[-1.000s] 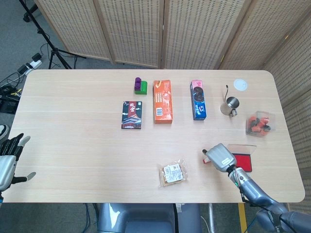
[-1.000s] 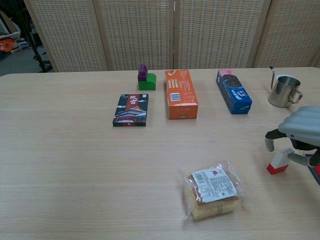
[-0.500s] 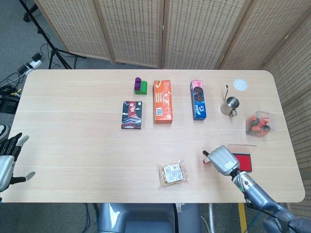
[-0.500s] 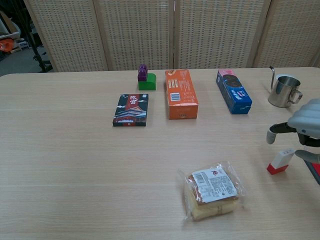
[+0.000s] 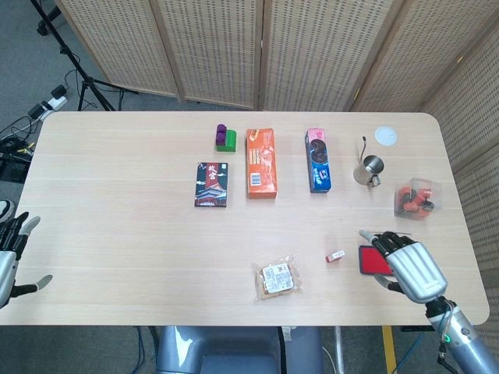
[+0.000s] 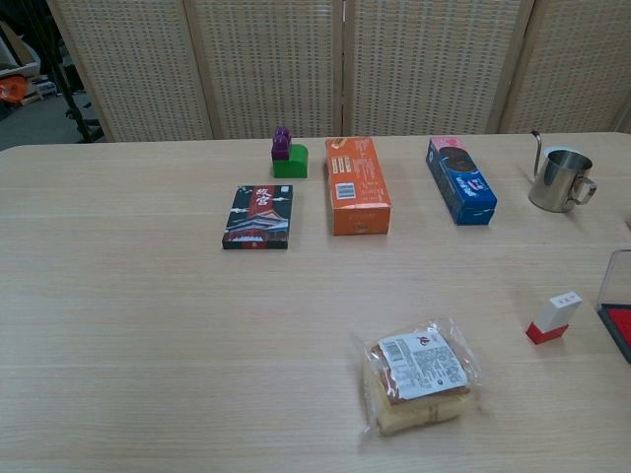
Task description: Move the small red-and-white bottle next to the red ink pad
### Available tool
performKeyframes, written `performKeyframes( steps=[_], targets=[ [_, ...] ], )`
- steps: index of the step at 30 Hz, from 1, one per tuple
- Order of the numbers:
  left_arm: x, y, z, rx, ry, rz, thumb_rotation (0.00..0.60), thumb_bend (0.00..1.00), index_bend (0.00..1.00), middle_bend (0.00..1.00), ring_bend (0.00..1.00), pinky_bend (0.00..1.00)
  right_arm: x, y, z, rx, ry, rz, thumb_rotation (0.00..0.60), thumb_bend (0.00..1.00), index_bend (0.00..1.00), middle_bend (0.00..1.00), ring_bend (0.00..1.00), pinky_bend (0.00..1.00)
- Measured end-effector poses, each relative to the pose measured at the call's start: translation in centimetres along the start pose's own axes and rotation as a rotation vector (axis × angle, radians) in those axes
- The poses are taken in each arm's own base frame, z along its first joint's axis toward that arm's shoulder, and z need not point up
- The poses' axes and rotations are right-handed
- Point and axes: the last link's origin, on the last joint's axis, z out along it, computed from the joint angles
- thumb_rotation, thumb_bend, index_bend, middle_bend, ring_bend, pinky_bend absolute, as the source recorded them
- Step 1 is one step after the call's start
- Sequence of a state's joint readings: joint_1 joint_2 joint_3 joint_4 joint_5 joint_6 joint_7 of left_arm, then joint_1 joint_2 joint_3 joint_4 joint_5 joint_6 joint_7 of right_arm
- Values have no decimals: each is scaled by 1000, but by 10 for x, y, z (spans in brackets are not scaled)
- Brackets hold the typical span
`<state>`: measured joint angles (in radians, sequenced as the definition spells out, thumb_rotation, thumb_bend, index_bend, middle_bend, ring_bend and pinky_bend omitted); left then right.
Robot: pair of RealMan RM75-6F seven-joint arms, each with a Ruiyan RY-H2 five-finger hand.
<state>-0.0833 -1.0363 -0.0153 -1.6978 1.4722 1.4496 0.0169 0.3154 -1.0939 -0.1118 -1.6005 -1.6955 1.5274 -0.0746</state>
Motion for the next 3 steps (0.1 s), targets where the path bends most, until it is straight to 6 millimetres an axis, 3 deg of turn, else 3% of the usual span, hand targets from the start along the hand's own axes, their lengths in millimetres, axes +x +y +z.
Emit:
performKeyframes(
  steps=[3],
  targets=[
    [-1,0,0,0,7,6,600,0,0,0,0,0,7,6,-19,-67,90,73,600,0,47,0,0,2]
  ],
)
